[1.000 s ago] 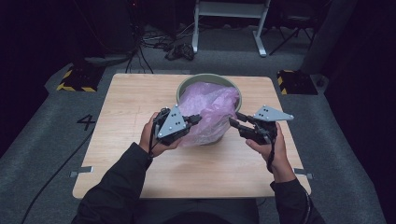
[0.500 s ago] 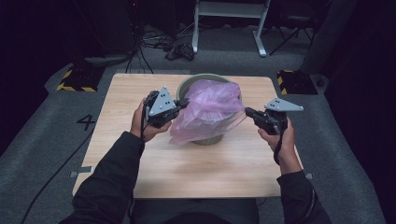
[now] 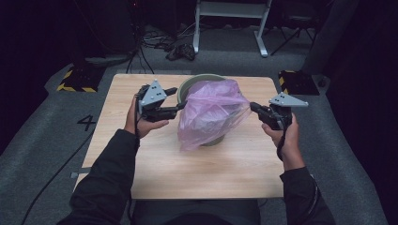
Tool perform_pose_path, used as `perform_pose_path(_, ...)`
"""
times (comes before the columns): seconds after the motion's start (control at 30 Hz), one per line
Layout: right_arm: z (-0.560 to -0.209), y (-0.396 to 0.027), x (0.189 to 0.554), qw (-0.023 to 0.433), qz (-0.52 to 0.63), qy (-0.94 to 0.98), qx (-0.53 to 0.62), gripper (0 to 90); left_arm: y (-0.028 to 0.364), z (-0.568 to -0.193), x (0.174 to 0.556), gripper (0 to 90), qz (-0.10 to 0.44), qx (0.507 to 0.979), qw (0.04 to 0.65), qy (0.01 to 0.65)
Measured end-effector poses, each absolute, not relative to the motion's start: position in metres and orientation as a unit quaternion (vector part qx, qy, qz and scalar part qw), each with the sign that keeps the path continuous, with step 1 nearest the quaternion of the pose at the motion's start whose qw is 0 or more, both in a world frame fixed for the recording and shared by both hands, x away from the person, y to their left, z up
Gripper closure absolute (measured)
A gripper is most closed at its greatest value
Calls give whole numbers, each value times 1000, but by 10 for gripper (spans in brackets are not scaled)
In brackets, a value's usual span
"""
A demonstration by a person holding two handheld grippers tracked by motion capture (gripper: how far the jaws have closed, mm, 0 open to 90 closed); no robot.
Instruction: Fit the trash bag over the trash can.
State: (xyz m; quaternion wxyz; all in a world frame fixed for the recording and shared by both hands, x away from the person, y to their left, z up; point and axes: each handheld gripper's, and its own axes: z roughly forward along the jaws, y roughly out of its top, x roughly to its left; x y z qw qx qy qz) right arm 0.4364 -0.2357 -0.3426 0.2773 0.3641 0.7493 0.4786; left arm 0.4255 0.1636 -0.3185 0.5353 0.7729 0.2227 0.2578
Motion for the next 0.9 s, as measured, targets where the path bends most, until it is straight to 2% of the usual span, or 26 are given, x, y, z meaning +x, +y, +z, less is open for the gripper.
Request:
perform_pose_path(0.13,-341,-238,437,276,479,748,368,900,176,-319,405,248,228,772,553,215)
perform_pose_path(0.27,-341,-236,437,279,477,748,367,900,170,-326,378,184,207,780,559,192)
perform_pose_path(0.37,-341,-234,437,280,475,748,368,900,160,-335,362,166,190,781,567,179)
perform_pose_path(0.47,-341,-233,437,284,474,748,367,867,148,-349,358,182,192,789,547,203)
perform_pose_path(0.57,-340,-234,436,296,476,742,367,721,143,-358,364,345,201,793,535,211)
perform_pose_path(0.6,-340,-235,435,299,481,740,361,669,142,-360,367,468,197,794,537,209)
perform_pose_path(0.63,-339,-234,432,305,489,739,348,571,141,-361,369,576,197,794,538,204)
perform_pose_path(0.67,-339,-234,430,315,489,740,338,504,140,-361,371,610,204,792,538,203)
perform_pose_path(0.7,-339,-232,427,328,487,743,323,462,138,-361,373,700,210,789,540,203)
perform_pose_path(0.8,-340,-230,413,337,492,751,284,371,135,-357,377,833,226,784,544,195)
perform_pose_path(0.9,-340,-233,400,343,492,753,271,344,133,-353,377,895,238,782,544,191)
